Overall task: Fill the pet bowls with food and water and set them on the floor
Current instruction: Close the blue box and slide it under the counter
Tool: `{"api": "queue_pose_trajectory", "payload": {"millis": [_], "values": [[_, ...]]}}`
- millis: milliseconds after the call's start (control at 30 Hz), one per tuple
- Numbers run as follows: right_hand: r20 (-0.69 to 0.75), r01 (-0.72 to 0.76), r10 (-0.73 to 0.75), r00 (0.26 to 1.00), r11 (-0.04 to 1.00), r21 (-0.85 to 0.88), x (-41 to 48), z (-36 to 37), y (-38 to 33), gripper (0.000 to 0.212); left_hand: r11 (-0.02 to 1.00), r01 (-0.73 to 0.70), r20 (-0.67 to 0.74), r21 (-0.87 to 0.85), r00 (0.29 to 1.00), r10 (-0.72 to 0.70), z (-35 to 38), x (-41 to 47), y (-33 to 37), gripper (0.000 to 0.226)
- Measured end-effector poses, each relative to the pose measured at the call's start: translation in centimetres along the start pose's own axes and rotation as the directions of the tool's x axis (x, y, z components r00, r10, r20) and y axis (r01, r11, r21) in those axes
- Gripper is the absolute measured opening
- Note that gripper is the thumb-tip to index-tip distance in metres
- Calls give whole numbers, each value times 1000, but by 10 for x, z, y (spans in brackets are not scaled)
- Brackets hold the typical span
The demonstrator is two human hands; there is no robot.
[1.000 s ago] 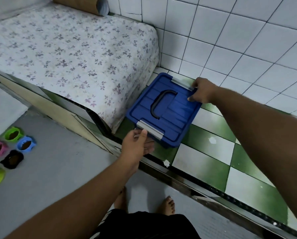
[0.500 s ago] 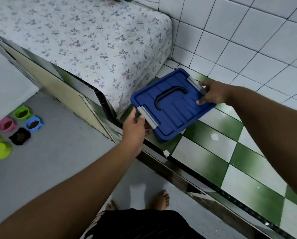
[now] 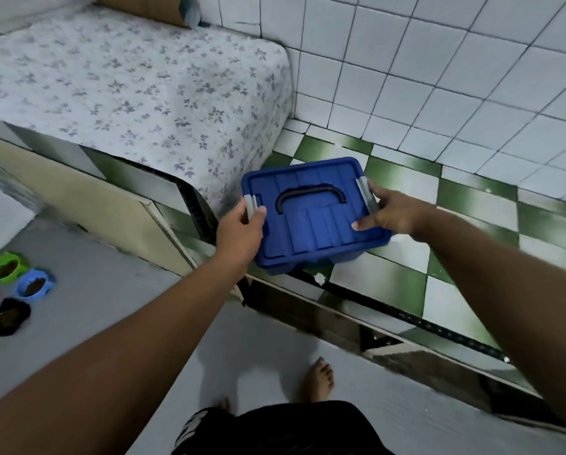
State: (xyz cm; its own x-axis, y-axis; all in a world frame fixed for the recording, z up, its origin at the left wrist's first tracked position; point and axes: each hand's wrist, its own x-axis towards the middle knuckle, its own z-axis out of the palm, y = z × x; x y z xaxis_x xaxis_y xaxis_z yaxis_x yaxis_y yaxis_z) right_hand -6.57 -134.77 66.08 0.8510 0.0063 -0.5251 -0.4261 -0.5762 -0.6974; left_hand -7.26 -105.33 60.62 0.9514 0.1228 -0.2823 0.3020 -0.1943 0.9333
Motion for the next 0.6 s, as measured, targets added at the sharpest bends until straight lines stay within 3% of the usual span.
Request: {"api": "queue_pose_trajectory", "payload": {"millis": [100, 200, 333, 600], "values": [[-154, 15, -3, 988, 997, 72, -39, 39, 12, 98, 947, -90, 132, 308, 990, 51, -16, -3, -4, 91], [-279, 34, -17, 960, 998, 57, -74, 83, 22, 99, 859, -216, 285, 465, 955, 86, -34, -17, -10, 101], [-361, -1, 5, 933, 1000, 12, -117, 132, 32, 105, 794, -373, 402, 480, 898, 179, -61, -41, -22, 102], [-430, -41, 42, 902, 999, 12, -186, 213, 67, 113, 757, -446, 501, 477, 846, 183, -102, -93, -70, 111]]}}
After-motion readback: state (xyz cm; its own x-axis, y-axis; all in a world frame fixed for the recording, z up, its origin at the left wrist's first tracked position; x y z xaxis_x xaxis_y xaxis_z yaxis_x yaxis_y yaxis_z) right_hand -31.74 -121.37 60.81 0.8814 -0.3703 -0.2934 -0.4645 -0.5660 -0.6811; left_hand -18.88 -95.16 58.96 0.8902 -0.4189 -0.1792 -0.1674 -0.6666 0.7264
